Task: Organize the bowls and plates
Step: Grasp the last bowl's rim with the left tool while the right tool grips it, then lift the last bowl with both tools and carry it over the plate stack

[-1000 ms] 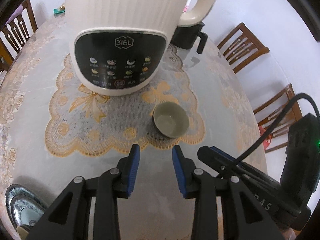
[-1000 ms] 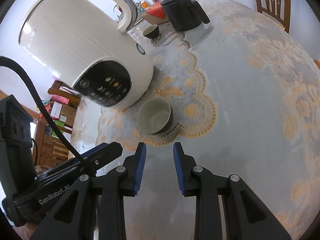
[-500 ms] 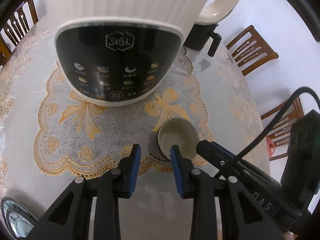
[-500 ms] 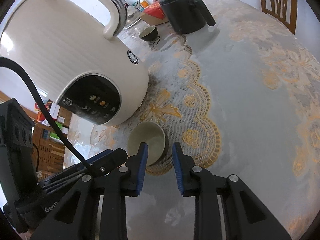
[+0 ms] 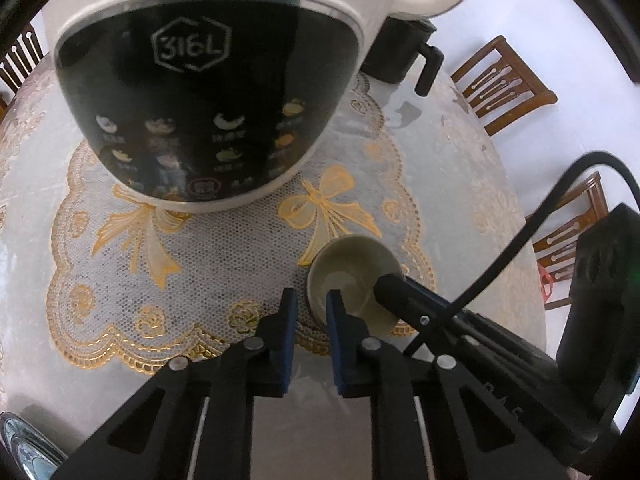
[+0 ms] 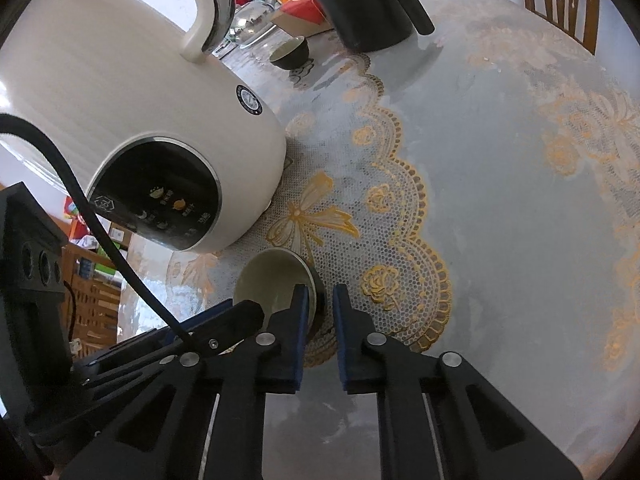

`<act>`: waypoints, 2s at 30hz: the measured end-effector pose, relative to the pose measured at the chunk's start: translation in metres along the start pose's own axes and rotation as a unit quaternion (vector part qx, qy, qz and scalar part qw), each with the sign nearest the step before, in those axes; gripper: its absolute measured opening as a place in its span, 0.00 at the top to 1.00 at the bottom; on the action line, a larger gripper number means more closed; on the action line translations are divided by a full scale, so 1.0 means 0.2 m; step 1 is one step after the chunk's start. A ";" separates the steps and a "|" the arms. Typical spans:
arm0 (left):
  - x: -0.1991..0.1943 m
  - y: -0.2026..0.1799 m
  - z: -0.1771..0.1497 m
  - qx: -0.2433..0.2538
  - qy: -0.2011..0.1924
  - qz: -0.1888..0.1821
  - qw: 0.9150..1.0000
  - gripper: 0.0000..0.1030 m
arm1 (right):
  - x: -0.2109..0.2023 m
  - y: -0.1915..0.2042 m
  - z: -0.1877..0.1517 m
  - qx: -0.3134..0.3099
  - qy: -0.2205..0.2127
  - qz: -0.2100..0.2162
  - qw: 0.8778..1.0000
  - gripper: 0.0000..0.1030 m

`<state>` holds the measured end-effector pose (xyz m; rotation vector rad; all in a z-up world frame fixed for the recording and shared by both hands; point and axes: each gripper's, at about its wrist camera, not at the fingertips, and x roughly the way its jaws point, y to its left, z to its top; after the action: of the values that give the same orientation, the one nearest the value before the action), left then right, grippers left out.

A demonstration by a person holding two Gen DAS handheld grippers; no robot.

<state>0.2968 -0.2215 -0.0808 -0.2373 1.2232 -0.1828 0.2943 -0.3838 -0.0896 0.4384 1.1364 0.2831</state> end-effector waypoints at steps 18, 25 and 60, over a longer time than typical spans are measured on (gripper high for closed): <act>-0.17 -0.02 -0.04 0.017 -0.027 0.000 0.999 0.90 | -0.12 0.08 -0.07 0.004 -0.011 0.017 1.000 0.88; -0.32 0.01 -0.10 0.020 -0.044 0.001 0.999 0.90 | -0.20 0.19 -0.14 -0.002 -0.019 0.025 0.999 0.88; -0.99 0.58 -0.60 -0.004 -0.099 0.013 0.995 0.90 | -0.36 0.95 -0.68 -0.065 -0.022 0.045 0.997 0.88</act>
<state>0.1189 -0.0680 0.0280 -0.2411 1.0306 -0.1291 0.1420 -0.2210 0.0105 0.3800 1.0511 0.4220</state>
